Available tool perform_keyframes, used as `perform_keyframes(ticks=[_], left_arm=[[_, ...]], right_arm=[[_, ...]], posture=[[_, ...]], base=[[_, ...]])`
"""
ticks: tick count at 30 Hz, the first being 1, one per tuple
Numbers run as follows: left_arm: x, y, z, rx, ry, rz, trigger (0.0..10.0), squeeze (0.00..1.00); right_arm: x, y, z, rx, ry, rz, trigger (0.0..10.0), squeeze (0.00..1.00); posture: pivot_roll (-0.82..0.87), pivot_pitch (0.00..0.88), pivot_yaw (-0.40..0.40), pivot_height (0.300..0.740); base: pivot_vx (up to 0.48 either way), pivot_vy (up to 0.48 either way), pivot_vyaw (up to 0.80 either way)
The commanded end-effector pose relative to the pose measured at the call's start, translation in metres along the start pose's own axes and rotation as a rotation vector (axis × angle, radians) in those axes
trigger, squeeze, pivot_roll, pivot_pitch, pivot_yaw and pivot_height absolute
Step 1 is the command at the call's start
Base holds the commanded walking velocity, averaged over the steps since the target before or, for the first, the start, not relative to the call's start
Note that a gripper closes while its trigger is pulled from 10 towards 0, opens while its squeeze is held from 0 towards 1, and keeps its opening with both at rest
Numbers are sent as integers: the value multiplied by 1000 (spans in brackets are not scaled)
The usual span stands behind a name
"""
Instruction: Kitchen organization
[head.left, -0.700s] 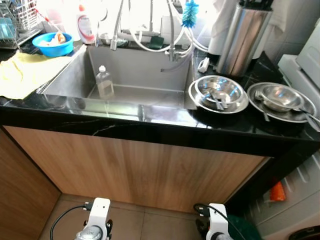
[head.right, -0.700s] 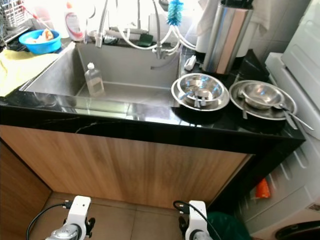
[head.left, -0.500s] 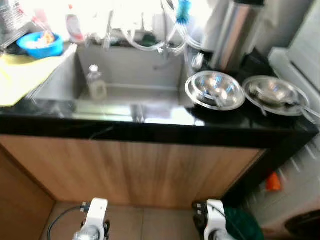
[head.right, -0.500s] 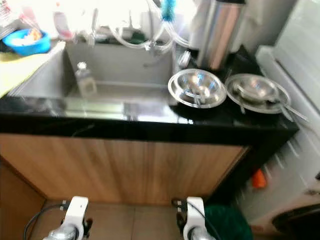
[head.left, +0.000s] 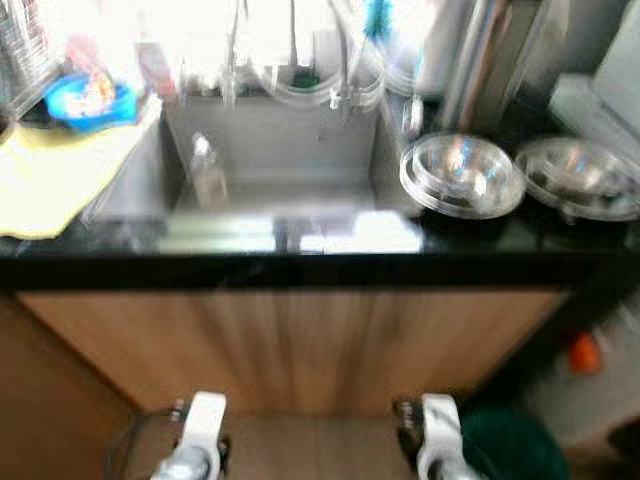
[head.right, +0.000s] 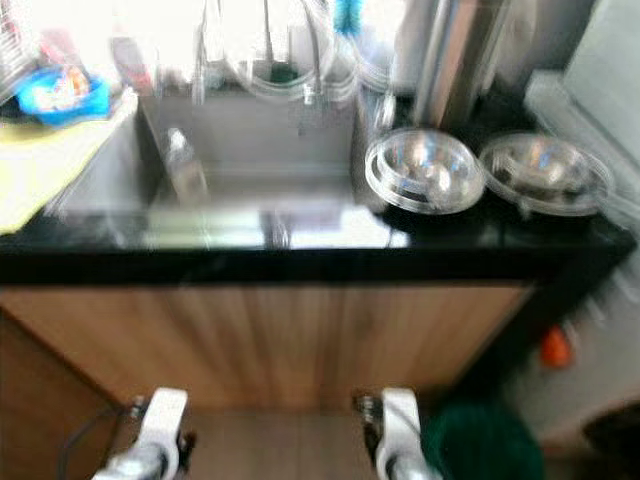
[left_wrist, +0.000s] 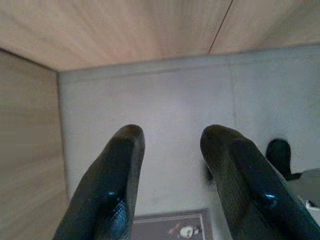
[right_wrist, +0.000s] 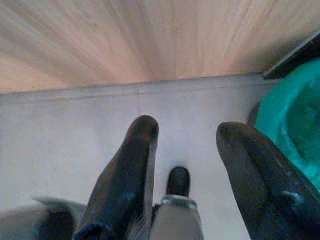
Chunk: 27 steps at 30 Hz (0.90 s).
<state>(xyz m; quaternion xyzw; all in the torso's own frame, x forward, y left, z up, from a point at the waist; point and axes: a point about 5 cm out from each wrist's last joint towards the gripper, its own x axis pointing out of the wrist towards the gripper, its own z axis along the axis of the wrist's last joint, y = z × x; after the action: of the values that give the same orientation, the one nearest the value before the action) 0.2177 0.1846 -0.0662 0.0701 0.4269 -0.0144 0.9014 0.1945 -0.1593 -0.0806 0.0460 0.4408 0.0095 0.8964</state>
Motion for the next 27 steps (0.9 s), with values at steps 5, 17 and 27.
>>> perform_keyframes(ticks=[5, 17, 27], left_arm=[[-1, 5, -5, 1, 20, 11, 10000, 0], [-1, 4, -3, 8, -2, 15, 10000, 0], [-1, 5, -3, 1, 1, 20, 10000, 0]], right_arm=[[0, 3, -2, 8, 6, 5, 10000, 0], [0, 3, -2, 6, 7, -2, 10000, 0], [0, 2, -1, -2, -4, -11, 10000, 0]], posture=[[-60, 0, -6, 740], [-63, 0, -9, 740], [-67, 0, -13, 740]], base=[[0, 307, 0], [0, 77, 0], [0, 0, 0]])
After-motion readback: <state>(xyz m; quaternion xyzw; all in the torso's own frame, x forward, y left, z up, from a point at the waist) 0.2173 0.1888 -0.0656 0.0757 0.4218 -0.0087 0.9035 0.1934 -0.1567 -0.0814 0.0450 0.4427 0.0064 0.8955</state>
